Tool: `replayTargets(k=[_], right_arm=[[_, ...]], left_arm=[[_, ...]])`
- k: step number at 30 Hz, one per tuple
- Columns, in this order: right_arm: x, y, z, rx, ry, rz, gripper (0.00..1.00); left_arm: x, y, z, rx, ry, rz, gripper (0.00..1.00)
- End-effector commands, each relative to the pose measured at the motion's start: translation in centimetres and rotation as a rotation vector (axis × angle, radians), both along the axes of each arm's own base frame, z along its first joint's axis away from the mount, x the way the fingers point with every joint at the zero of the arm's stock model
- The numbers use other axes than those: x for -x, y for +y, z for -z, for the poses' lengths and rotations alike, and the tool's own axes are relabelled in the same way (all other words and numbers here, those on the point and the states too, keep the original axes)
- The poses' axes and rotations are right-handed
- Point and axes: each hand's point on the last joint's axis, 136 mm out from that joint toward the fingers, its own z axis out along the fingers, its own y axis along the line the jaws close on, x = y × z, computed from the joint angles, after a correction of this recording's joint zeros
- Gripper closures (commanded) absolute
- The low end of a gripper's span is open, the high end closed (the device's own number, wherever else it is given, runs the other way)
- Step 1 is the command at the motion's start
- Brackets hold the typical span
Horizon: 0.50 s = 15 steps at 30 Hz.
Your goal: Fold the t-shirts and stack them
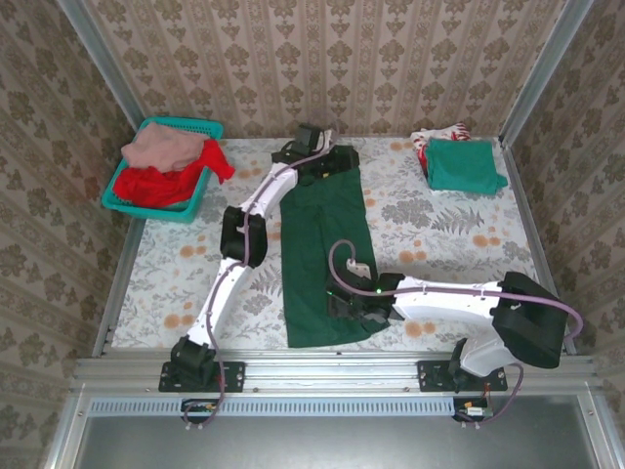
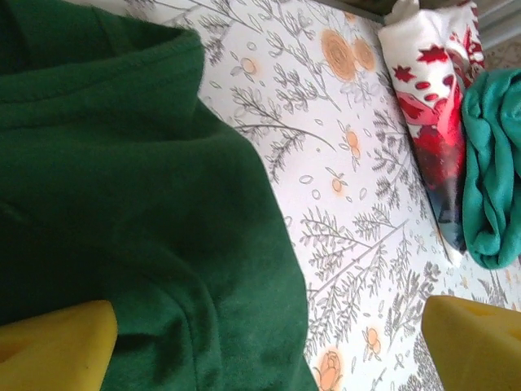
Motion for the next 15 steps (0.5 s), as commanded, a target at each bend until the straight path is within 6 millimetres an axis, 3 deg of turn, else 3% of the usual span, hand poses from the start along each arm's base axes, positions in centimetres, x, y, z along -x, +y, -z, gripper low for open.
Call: replayTargets(k=[1,4,8,9,12,15], right_arm=[[-0.9,-3.6,-2.8,0.059,-0.069,0.016,0.29],[-1.8,-6.9,-2.6,0.075,-0.095,0.045,0.29],[-1.6,-11.3,-0.5,0.188,-0.037,0.075,0.3],[-1.2,-12.0,0.2,0.197,-0.01,0.081,0.3],[0.2,-11.9,2.0,0.142,0.042,0.067,0.34],[1.7,-10.5,3.3,0.055,0.066,0.054,0.39]], left_arm=[[2.7,1.4,-1.2,-0.036,0.084,0.044,0.0],[3.5,3.6,-5.5,-0.063,0.034,0.014,0.0],[6.0,7.1,-11.3,-0.143,-0.055,-0.046,0.0],[5.9,9.6,-12.6,-0.166,-0.077,-0.097,0.0],[8.4,13.9,-14.0,-0.217,-0.082,-0.17,0.0],[13.4,18.0,-12.1,-0.267,-0.028,-0.23,0.0]])
